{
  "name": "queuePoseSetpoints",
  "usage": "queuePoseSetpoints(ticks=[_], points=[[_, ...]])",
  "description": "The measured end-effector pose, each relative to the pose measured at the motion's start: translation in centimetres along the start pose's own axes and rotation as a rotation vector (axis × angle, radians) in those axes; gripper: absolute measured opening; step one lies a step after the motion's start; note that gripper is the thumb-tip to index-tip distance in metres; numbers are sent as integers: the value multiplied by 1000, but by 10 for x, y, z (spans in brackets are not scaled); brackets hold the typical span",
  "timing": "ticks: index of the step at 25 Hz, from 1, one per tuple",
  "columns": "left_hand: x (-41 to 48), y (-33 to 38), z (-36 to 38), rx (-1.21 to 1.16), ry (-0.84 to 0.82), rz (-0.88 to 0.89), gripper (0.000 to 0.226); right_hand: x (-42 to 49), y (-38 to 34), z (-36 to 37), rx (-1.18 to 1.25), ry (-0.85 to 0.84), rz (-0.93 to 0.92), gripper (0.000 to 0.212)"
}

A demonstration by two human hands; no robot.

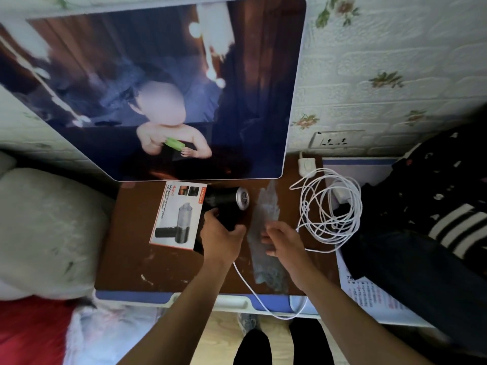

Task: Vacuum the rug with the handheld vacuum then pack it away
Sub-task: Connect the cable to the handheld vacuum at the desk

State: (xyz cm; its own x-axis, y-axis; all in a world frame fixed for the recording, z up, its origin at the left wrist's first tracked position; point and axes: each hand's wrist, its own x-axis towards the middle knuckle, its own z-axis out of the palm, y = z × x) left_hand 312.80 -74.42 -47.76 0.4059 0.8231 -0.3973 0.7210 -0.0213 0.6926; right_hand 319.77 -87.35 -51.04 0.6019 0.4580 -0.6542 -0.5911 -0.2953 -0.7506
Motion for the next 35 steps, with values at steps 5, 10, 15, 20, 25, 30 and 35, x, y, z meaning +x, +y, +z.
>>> queuePoseSetpoints(ticks=[5, 10, 15, 20, 25, 30, 35], points=[[-16, 19, -43, -454, -232, -15, 34, -1, 19, 23, -441, 68, -89, 12], [-15, 23, -80, -676, -388, 50, 22, -11, 46, 64, -840, 114, -156, 22], [-13, 14, -100, -790, -429, 19, 44, -13, 52, 81, -1119, 171, -154, 27], [-12, 12, -112, -864, -481, -57, 44, -10, 52, 88, -1199, 206, -166, 22], [-11, 25, -118, -955, -586, -191, 34, -22, 9, 58, -698, 149, -197, 7], [-11, 48, -112, -1099, -583, -278, 30, -50, -84, 31, -616, 186, -586, 10], [-22, 79, -102, -1194, -711, -241, 39, -85, -142, 25, -637, 121, -940, 18]])
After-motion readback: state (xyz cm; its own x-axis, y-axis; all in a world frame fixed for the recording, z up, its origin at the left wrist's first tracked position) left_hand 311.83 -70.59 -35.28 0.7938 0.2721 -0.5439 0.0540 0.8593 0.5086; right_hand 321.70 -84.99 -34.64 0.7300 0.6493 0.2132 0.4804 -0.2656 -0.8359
